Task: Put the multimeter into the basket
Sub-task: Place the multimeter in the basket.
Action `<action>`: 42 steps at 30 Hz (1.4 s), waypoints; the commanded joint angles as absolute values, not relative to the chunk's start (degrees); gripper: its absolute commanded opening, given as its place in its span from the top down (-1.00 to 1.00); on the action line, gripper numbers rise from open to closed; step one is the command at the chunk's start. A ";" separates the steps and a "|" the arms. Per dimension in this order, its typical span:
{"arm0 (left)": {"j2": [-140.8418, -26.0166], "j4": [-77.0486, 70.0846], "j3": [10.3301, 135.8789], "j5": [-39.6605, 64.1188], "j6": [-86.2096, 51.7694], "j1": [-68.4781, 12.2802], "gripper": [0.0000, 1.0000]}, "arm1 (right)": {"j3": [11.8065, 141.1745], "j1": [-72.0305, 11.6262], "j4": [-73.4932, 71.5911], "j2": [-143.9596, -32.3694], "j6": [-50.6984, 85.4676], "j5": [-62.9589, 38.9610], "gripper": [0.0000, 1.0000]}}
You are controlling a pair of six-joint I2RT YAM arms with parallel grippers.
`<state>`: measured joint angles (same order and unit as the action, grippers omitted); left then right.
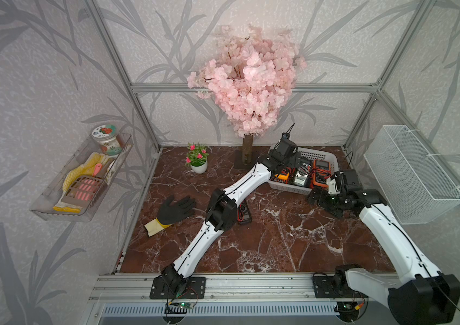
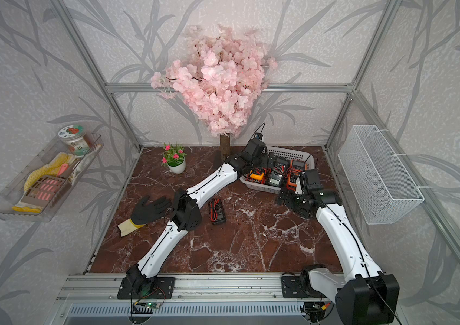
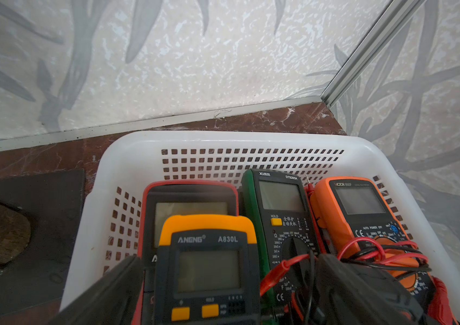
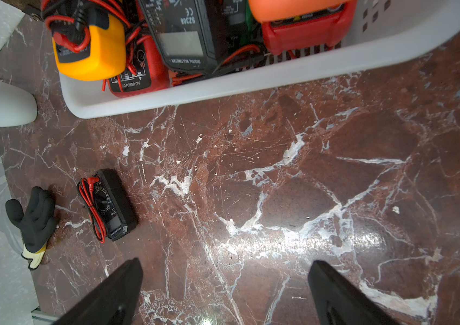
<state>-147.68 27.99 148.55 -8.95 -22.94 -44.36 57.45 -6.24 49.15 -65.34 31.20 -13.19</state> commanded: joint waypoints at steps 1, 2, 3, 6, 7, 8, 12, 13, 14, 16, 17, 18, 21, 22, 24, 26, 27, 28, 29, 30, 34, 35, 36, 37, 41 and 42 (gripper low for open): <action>-142.49 29.21 147.89 -10.06 -23.82 -44.40 -1.00 | 58.97 -5.96 48.43 -65.68 30.91 -13.89 -0.95; -141.73 29.35 147.03 -10.27 -24.14 -44.47 -1.00 | 58.89 -5.96 48.34 -65.68 30.89 -13.97 -0.96; -140.62 29.54 145.47 -10.27 -24.42 -44.52 -1.00 | 58.86 -5.91 48.22 -65.65 30.86 -13.97 -0.95; -137.13 30.01 140.59 -10.76 -24.87 -44.84 -1.00 | 58.73 -5.94 48.01 -65.40 30.64 -14.15 -0.96; -135.67 30.05 138.39 -11.17 -25.11 -44.95 -1.00 | 58.63 -5.92 47.94 -65.25 30.60 -14.15 -0.95; -134.36 30.02 136.25 -11.48 -25.44 -45.07 -1.00 | 58.63 -5.96 47.82 -65.22 30.60 -14.23 -0.95; -127.81 28.24 125.68 -11.86 -26.83 -45.48 -1.00 | 58.23 -6.21 46.44 -65.47 30.99 -15.49 -0.95; -125.85 27.69 122.21 -11.97 -27.12 -45.51 -1.00 | 58.13 -6.60 46.08 -65.63 31.03 -15.43 -0.95; -124.10 27.14 119.42 -12.09 -27.53 -45.55 -1.00 | 58.07 -7.13 45.92 -65.74 31.13 -15.19 -0.95; -119.73 26.29 112.87 -11.80 -28.74 -45.62 -1.00 | 57.95 -8.78 45.42 -66.16 31.44 -13.97 -0.95; -117.57 26.24 109.82 -11.70 -29.10 -45.65 -1.00 | 57.76 -9.59 45.02 -66.22 31.79 -13.45 -0.95; -114.97 26.19 106.13 -11.69 -29.21 -45.63 -1.00 | 57.51 -10.60 44.55 -66.31 32.37 -12.71 -0.95; -107.39 25.08 95.40 -13.45 -29.39 -45.59 -1.00 | 57.04 -14.66 43.53 -67.16 33.61 -9.95 -0.95; -104.66 24.30 91.67 -14.25 -29.61 -45.58 -1.00 | 56.96 -16.32 43.25 -67.59 33.74 -8.69 -0.95; -99.93 23.50 85.82 -15.22 -30.73 -45.48 -1.00 | 56.70 -19.49 42.42 -68.30 34.44 -6.39 -0.95; -95.45 22.18 79.67 -16.16 -31.94 -45.48 -1.00 | 56.26 -22.20 41.63 -69.04 35.39 -4.51 -0.95; -93.36 21.80 76.97 -16.94 -32.67 -45.36 -1.00 | 56.09 -23.19 41.26 -69.55 36.00 -4.10 -0.95; -91.40 21.77 74.62 -17.64 -33.18 -45.28 -1.00 | 56.20 -24.16 40.92 -70.19 36.64 -3.98 -0.95; -89.96 22.00 73.11 -18.35 -33.57 -45.27 -1.00 | 56.53 -24.98 40.75 -70.80 36.88 -3.91 -0.95; -88.45 22.42 71.30 -19.30 -34.05 -45.20 -1.00 | 57.04 -25.90 40.60 -71.64 36.88 -3.71 -0.95; -83.53 24.14 66.08 -22.77 -36.43 -44.83 -1.00 | 60.29 -29.44 40.24 -75.73 36.04 -3.30 -0.95; -82.47 24.51 65.19 -23.63 -37.16 -44.80 -1.00 | 61.00 -30.27 40.14 -76.69 35.72 -3.17 -0.95; -81.40 25.15 64.23 -24.31 -38.01 -44.72 -1.00 | 61.82 -31.06 40.03 -77.81 35.46 -2.99 -0.96; -80.40 25.94 63.55 -24.93 -38.68 -44.56 -1.00 | 62.78 -31.90 39.77 -79.17 35.19 -3.05 -0.95; -76.56 28.71 60.91 -27.46 -41.45 -44.10 -1.00 | 66.44 -34.03 40.40 -84.01 34.83 -4.17 -0.95; -75.53 29.53 60.28 -27.75 -42.03 -43.74 -1.00 | 67.26 -34.50 40.43 -85.24 34.75 -4.38 -0.95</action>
